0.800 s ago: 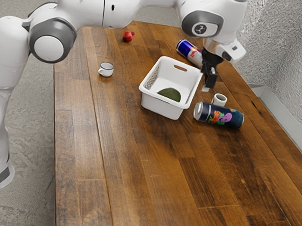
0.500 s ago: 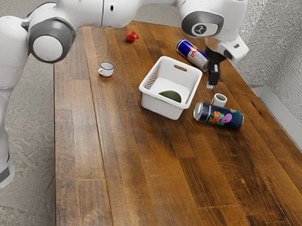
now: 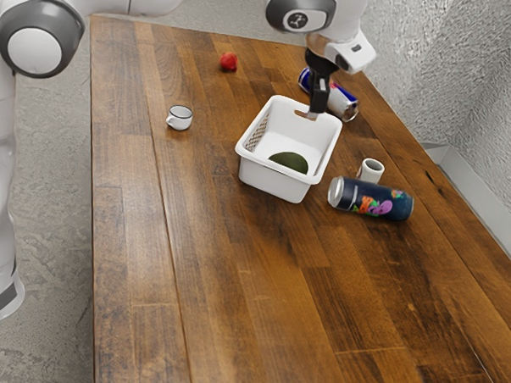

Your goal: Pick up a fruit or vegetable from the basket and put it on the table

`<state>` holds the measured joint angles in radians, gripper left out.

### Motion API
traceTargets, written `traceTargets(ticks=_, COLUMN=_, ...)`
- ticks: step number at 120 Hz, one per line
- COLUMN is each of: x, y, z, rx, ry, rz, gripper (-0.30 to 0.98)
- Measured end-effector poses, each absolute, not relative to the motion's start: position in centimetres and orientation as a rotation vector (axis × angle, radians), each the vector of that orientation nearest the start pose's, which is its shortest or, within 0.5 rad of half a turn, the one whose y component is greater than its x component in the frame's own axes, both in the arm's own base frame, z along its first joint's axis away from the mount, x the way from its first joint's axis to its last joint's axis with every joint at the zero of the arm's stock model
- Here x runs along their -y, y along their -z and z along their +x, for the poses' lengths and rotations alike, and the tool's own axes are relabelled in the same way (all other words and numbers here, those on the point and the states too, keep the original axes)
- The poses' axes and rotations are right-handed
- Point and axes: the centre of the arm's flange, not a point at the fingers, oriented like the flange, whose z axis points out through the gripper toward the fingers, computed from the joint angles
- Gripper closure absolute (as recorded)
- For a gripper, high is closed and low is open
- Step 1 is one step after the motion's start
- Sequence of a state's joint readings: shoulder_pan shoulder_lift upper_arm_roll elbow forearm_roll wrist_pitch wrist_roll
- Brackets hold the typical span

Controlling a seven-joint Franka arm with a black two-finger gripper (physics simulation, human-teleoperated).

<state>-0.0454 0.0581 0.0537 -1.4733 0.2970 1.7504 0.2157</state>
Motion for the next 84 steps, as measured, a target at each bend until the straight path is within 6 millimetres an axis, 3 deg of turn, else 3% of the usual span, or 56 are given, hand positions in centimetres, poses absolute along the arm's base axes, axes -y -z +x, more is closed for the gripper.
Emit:
traceTargets(ticks=17, x=-2.0, y=-65.2, z=58.7, rx=-0.351, ry=0.242, rz=-2.809, gripper=0.0)
traceTargets(ticks=26, x=-1.7, y=-61.6, z=55.2, rx=-0.384, ry=0.165, rz=-2.859, gripper=0.0)
traceTargets(ticks=37, x=-4.9, y=-59.0, z=52.6, rx=-0.318, ry=0.144, rz=-2.878, gripper=0.0)
traceTargets(ticks=41, x=-5.4, y=-58.8, z=52.4, rx=-0.307, ry=0.155, rz=-2.87, gripper=0.0)
traceTargets(ticks=57, x=-4.5, y=-58.4, z=52.5, rx=-0.324, ry=0.197, rz=-2.839, gripper=0.0)
traceTargets(ticks=73, x=-8.2, y=-58.2, z=51.9, rx=-0.22, ry=0.199, rz=-2.819, gripper=0.0)
traceTargets(ticks=84, x=-9.2, y=-58.6, z=51.7, rx=-0.181, ry=0.201, rz=-2.789, gripper=0.0)
